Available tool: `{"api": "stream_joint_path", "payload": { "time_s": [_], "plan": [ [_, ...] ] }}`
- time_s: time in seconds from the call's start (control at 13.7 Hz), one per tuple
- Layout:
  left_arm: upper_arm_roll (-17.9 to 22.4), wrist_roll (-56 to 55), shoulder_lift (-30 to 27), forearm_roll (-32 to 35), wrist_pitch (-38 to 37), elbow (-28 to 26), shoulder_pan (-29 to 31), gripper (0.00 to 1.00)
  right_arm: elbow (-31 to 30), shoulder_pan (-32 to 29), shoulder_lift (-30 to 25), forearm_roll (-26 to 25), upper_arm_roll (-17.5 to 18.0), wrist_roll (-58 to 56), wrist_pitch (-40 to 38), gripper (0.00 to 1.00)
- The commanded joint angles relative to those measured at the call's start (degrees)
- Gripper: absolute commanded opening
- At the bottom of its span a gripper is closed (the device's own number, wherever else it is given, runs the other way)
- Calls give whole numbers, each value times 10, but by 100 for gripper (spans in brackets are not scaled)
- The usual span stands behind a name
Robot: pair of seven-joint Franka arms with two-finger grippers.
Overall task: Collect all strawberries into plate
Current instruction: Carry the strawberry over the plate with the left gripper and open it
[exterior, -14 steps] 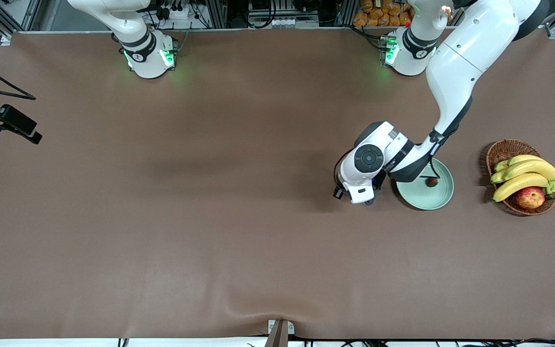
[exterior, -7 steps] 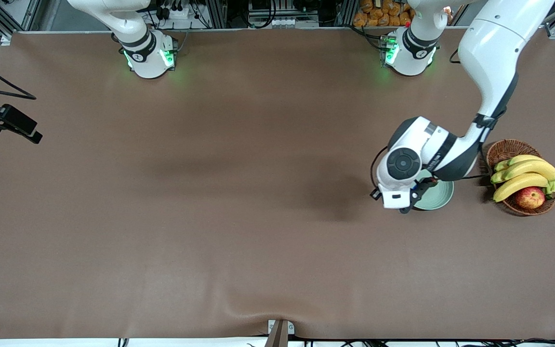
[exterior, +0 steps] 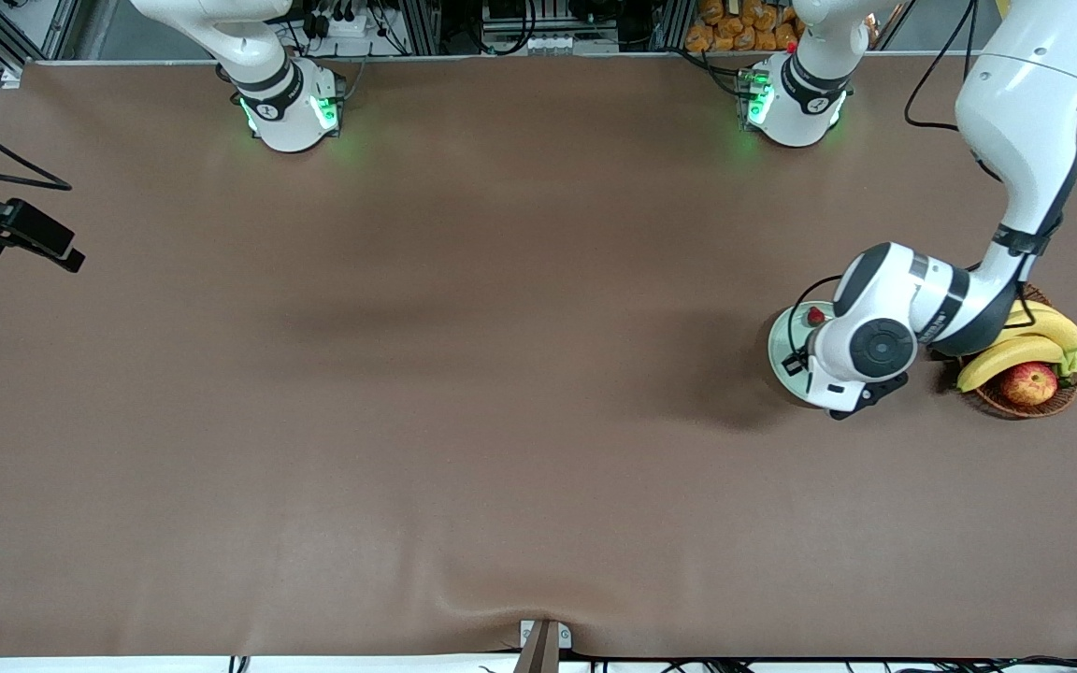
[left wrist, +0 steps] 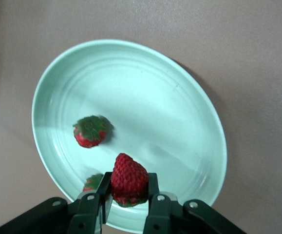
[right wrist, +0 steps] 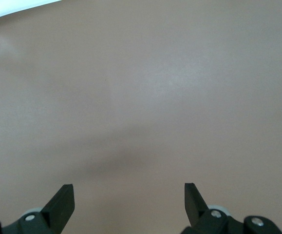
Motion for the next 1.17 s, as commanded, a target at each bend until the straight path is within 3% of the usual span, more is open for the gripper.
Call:
{"api": "stream_joint_path", "payload": {
  "time_s": [0.0,0.07,0.22,0.58,0.66,1.1],
  "plan": [
    [-11,11,-19,7,-5,-20,4,20,14,-4,5,0,-1,-8,-12,100],
    [-11,13,-12,8,-5,-20,4,42,14,-4,5,0,-1,-8,-12,100],
    [-11,33,-10,8,-5,-20,4,100,14,-4,5,0,-1,-7,-13,100],
    [-13,169,-56,-11,-68,21,19,100,14,-5,5,0,-1,-6,-14,100],
    [-18,182,-71,-63,-71,50,27,100,14,-6,5,0,-1,-6,-13,100],
    [-52,237,-80,-151,-194,219,27,100,14,-6,5,1,-1,-6,-13,100]
  ]
}}
